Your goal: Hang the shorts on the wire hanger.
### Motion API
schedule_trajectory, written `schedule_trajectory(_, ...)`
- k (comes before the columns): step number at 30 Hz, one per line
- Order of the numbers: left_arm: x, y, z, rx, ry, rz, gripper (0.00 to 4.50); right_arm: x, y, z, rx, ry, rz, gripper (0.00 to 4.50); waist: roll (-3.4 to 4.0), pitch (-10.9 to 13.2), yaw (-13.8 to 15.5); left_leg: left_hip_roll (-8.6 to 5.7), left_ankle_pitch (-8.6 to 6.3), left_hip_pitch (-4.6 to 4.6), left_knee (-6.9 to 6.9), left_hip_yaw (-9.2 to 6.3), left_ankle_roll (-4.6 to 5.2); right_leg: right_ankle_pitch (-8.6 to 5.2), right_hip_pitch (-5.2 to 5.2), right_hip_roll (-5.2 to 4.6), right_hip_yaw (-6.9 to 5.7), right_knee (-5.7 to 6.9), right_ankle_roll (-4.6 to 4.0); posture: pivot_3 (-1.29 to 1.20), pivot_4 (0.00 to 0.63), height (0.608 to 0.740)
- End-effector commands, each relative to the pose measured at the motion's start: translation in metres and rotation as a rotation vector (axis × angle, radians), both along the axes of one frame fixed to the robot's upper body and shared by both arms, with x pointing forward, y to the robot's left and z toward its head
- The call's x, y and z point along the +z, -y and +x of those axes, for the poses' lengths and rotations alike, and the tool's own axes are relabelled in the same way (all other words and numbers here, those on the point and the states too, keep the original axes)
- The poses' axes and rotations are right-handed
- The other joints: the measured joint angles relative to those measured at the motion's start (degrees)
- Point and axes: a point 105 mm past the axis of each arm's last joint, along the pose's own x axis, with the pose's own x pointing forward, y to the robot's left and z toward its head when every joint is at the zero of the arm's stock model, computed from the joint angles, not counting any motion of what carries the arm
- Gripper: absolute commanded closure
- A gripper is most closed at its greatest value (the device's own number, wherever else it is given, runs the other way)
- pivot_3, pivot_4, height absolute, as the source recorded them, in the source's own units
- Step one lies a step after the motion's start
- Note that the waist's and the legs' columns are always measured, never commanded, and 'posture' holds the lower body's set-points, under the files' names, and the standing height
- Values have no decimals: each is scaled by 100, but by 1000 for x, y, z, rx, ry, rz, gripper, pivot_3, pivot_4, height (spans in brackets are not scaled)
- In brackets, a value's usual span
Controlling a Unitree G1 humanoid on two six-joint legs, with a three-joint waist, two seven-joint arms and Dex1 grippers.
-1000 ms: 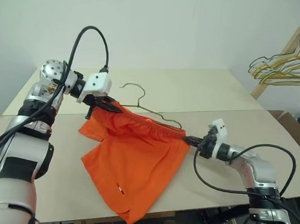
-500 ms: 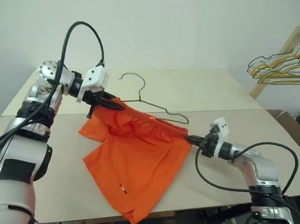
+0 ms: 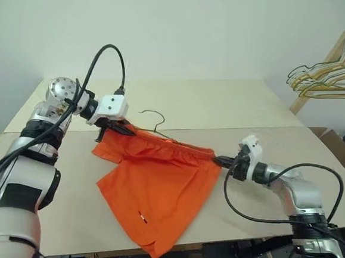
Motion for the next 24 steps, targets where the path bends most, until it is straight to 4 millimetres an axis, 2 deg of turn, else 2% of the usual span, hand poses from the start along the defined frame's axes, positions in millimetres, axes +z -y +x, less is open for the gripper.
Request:
schedule_trajectory(1,21,-5,7,44,76,-45,4500,37,2,4,41,194,-195,4458,0,0,0,0,-1,0,0,1,2,0,0,0,0,1,0,-60,0,740)
schedule_trajectory(4,24,5,13,58,123,-68,4500,76,-16,9,158,371,-374,4458,-1,-1,-17,2,-2,4,0,6,4,0,4,4,1,0,0,-72,0,740)
schedule_trajectory(10,27,14,13,39,147,-107,4500,107,-35,16,232,476,-460,4458,11,6,-24,3,-3,2,2,11,5,0,-2,5,3,1,0,-61,0,740)
schedule_trajectory(14,28,18,14,45,158,-136,4500,113,-44,11,308,505,-475,4458,8,5,-24,1,0,1,2,13,1,0,-3,3,1,-2,0,-50,0,740)
schedule_trajectory(18,34,22,13,41,155,-195,4500,109,-49,14,329,499,-493,4458,8,5,-9,0,-1,1,3,13,1,0,-2,2,1,0,0,-47,0,740)
schedule_trajectory(21,34,23,10,27,146,-198,4500,107,-51,18,323,493,-500,4458,8,5,-11,0,0,1,3,13,0,0,-2,3,1,0,0,-45,0,740)
schedule_trajectory(24,27,22,5,4,135,-169,4500,114,-53,27,264,471,-444,4458,8,5,-22,0,10,2,3,13,-18,0,-3,2,2,1,0,-44,0,740)
